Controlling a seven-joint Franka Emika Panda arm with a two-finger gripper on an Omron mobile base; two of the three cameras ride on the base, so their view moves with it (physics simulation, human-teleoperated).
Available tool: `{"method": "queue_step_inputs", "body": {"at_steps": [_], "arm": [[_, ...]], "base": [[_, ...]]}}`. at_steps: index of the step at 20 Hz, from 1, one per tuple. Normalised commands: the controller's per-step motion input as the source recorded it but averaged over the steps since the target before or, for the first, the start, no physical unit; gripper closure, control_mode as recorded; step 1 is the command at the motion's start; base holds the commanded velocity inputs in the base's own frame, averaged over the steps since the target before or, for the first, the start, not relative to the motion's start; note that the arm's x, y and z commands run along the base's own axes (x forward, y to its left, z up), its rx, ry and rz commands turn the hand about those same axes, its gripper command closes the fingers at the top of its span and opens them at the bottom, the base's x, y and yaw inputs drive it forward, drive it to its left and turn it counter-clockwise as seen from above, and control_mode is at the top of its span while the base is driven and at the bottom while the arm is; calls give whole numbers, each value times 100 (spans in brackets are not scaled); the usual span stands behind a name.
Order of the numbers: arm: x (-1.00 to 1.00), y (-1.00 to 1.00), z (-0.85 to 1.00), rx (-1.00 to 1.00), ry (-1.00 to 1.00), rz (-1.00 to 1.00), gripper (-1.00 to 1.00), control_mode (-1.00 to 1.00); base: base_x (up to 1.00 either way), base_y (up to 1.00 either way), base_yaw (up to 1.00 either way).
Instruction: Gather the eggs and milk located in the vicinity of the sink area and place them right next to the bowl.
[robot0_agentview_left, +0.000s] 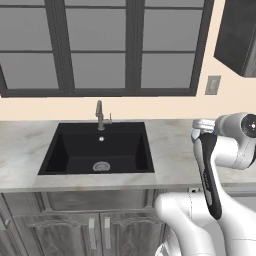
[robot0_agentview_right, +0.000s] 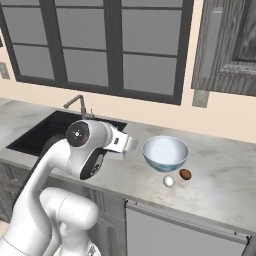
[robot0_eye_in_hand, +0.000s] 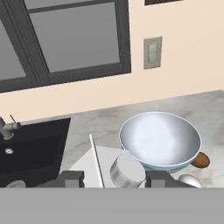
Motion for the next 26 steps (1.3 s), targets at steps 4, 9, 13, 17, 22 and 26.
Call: {"method": "queue_step_inputs", "body": {"at_steps": [4, 9, 13, 17, 22, 26], "arm": [[0, -5, 0, 0, 0, 0, 100, -100], [0, 0, 0, 0, 0, -10, 100, -100], [5, 1, -9, 0, 0, -20, 100, -100], [16, 1, -17, 0, 0, -22, 100, -100], [18, 6, -29, 0, 0, -22, 100, -100], [22, 11, -37, 0, 0, -22, 100, -100]], "base": [[0, -9, 0], [0, 0, 0], [0, 0, 0], [0, 0, 0], [0, 0, 0], [0, 0, 0]]}}
